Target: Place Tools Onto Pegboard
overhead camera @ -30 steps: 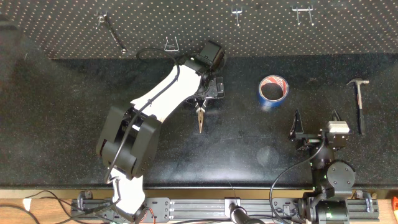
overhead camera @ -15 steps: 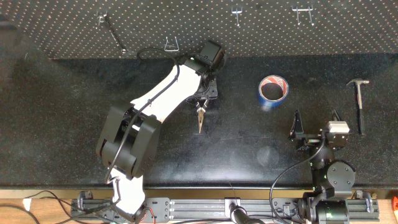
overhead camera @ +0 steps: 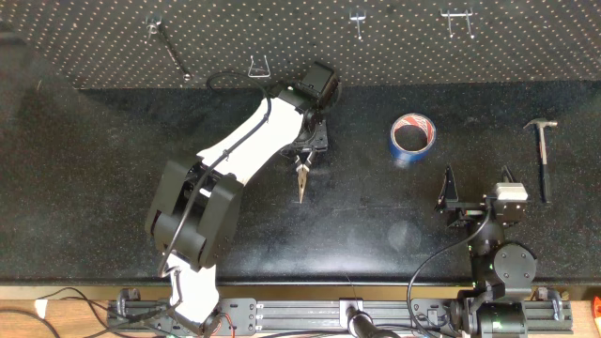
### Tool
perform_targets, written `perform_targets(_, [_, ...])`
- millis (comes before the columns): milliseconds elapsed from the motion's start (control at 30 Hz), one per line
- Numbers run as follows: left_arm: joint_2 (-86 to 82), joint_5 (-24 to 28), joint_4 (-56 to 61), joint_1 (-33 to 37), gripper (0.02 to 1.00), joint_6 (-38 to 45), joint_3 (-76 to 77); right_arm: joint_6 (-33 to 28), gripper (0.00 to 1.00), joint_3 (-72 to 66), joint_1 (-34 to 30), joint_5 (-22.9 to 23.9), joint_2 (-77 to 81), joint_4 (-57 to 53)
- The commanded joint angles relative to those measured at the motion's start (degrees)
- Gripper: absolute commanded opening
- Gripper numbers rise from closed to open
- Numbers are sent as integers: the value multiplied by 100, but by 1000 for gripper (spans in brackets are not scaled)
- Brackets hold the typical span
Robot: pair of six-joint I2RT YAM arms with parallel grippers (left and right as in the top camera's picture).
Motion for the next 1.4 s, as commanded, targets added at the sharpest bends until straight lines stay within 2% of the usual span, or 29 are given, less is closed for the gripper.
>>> perform_targets(33, [-940,-588,-317,9,29,11,96,81,991,-35,48,50,-42,-9])
perform_targets(100, [-3237,-1818,-780,33,27,13,-46,81,991,-35,48,50,-42,-9])
perform_targets(167, [-4190,-2243,-662,341,29,13,-96,81,991,-35,48,50,-42,-9])
perform_targets(200, [-4240,-2695,28,612,27,369,-98,81,991,-35,48,50,-42,-9])
perform_targets(233, [-4203,-2608,931,774,29,769,-247,83,993,-35,48,50,-42,-11])
perform_targets(267, [-4551,-2271,1384,925,29,767,-695,81,991,-35,48,50,-42,-9])
perform_targets(333, [-5204,-2240,2004,979,29,787,-1519,81,991,-35,48,50,-42,-9])
perform_targets(400, [-5622,-2232,3279,994,27,1130,-2507,81,991,-35,48,50,-42,-9])
perform_targets(667, [-4155,-2210,6188,990,27,1733,-2813,83,991,-35,48,50,-42,-9])
perform_targets(933, [-3484,-2085,7060,994,27,1731,-2813,81,991,-35,48,50,-42,-9])
perform_targets(1400, [-2745,-2065,7119,1034,29,1775,-2813,83,991,-35,48,50,-42,-9])
